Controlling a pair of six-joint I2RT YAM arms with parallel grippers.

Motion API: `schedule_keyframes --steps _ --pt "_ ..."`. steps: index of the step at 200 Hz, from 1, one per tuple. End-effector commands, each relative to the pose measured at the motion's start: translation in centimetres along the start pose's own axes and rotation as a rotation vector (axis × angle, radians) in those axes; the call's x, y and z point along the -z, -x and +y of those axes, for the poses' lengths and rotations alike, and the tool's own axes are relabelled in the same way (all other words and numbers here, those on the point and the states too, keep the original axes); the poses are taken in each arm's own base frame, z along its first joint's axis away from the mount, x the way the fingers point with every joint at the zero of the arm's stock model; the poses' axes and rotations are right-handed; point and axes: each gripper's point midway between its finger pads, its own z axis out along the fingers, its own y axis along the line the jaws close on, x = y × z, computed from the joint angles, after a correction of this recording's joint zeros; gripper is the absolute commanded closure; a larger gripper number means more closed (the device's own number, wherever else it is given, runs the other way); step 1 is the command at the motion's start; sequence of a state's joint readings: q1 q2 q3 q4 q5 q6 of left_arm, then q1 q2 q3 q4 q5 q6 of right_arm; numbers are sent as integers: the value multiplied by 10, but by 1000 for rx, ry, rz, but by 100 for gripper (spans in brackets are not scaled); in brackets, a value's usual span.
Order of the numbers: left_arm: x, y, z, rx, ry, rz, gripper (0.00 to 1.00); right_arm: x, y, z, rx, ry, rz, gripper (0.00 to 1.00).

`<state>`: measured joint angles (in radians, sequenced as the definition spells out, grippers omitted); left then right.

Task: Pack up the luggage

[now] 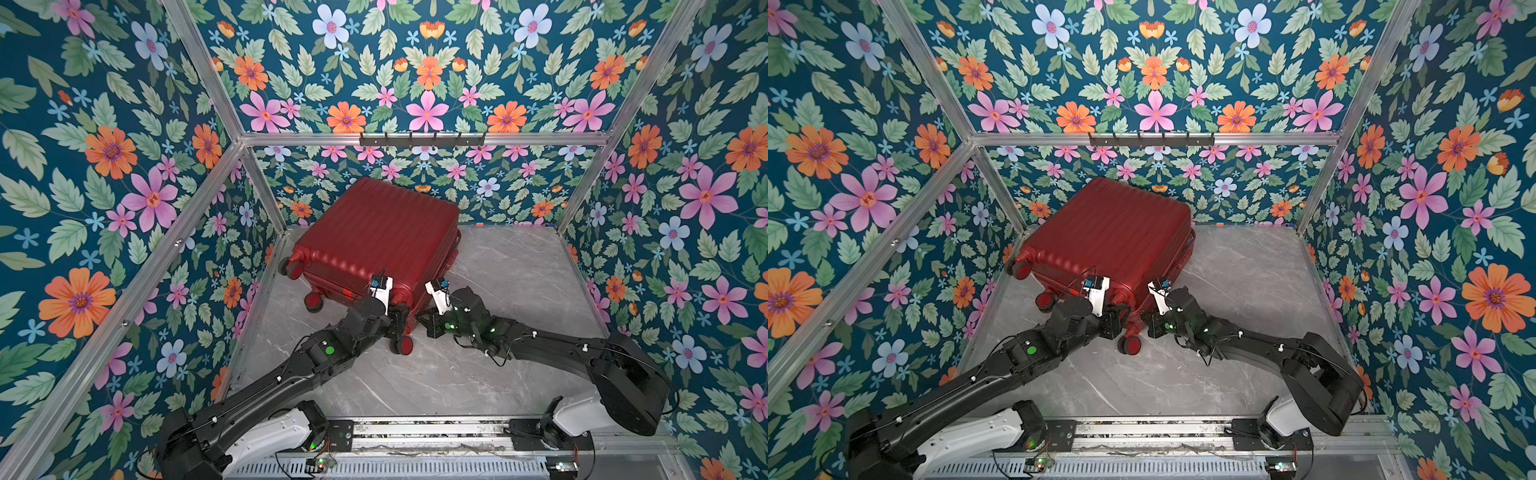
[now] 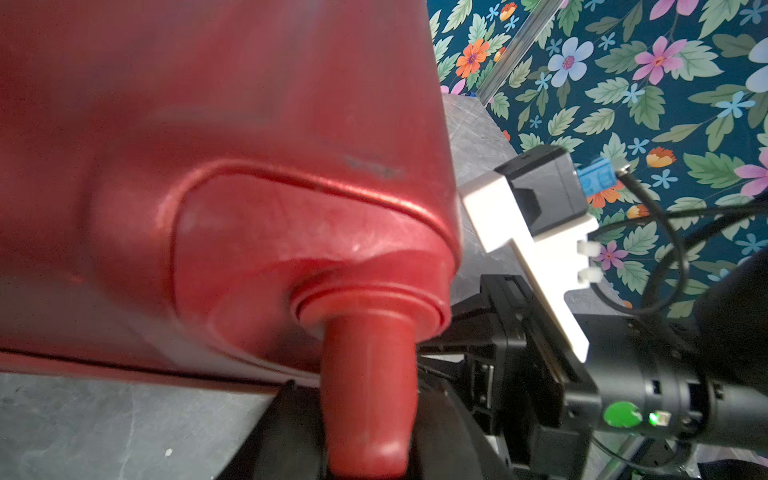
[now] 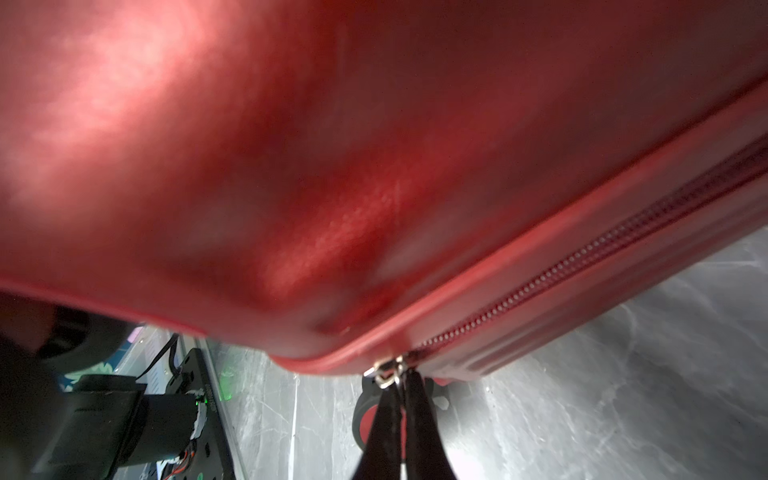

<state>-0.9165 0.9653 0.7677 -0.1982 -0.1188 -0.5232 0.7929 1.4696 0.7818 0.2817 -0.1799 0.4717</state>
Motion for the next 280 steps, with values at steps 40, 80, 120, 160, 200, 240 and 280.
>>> schedule_keyframes --steps 40,80,120,160,200,240,280 --pt "16 12 -35 -11 -165 -18 100 20 56 -66 -48 -344 -253 100" --pt "16 11 -34 -14 -161 -11 100 27 61 -76 -35 -370 -255 100" --pt "17 11 -35 -15 -161 -3 100 28 64 -80 7 -388 -240 100" --pt "21 11 -35 -22 -161 5 100 34 73 -111 -19 -418 -242 100" --pt "22 7 -39 -33 -180 23 100 43 87 -156 -102 -436 -265 100" --pt "24 2 -42 -51 -191 45 100 48 102 -175 -91 -423 -312 100" --pt "28 2 -37 -53 -174 36 100 49 93 -126 107 -188 -285 100"
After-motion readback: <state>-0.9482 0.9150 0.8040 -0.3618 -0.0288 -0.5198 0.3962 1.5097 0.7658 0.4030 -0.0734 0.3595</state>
